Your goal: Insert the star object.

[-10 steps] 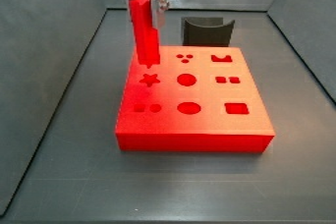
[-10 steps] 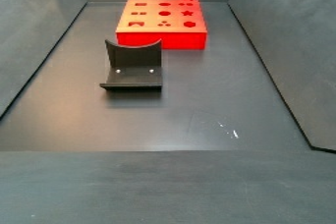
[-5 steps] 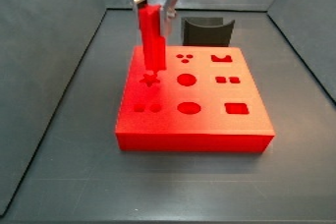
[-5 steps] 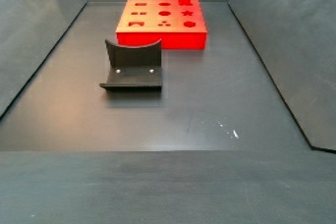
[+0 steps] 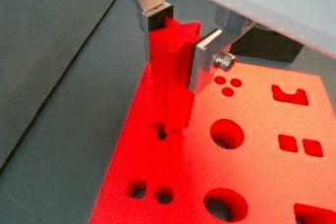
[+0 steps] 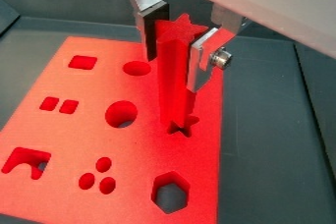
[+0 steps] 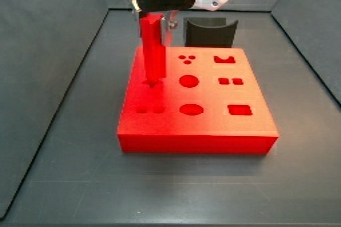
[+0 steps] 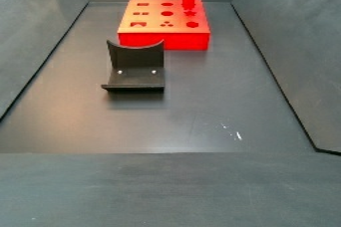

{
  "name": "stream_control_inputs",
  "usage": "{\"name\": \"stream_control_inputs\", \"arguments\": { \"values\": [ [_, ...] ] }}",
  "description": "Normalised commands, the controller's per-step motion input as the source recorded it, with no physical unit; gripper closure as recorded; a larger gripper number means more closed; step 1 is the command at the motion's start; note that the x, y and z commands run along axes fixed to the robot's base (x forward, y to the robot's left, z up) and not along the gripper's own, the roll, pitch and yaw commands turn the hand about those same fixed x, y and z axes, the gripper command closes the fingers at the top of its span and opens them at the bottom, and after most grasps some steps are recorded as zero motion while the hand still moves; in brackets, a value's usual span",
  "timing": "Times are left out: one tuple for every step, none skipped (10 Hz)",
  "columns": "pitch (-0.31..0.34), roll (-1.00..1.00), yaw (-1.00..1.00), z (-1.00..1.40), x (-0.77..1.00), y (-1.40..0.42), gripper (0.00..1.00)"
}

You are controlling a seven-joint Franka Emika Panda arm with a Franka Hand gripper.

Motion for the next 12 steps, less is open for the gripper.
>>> {"name": "stream_control_inputs", "arguments": {
  "values": [
    [0.027, 0.07, -0.08, -0.19, 0.02, 0.0, 1.0],
    [0.01, 0.06, -0.09, -0.22, -0.02, 0.0, 1.0],
    [0.009, 0.05, -0.06, -0.21, -0.11, 0.0, 1.0],
    [0.0, 0.05, -0.04, -0.16, -0.01, 0.0, 1.0],
    [0.009, 0.04, -0.03, -0.14, -0.03, 0.0, 1.0],
    [0.01, 0.03, 0.0, -0.09, 0.02, 0.0, 1.0],
    [0.02, 0.05, 0.17, -0.15, 0.21, 0.0, 1.0],
    [0.0, 0.05, 0.18, -0.14, 0.05, 0.0, 1.0],
    [0.0, 0.05, 0.19, -0.1, 0.01, 0.0, 1.0],
    [0.001, 0.09, 0.11, -0.12, 0.04, -0.06, 1.0],
    [0.017, 0.07, 0.0, -0.05, 0.0, -0.08, 1.0],
    [0.004, 0.06, 0.0, -0.13, 0.01, -0.08, 1.0]
  ]
}}
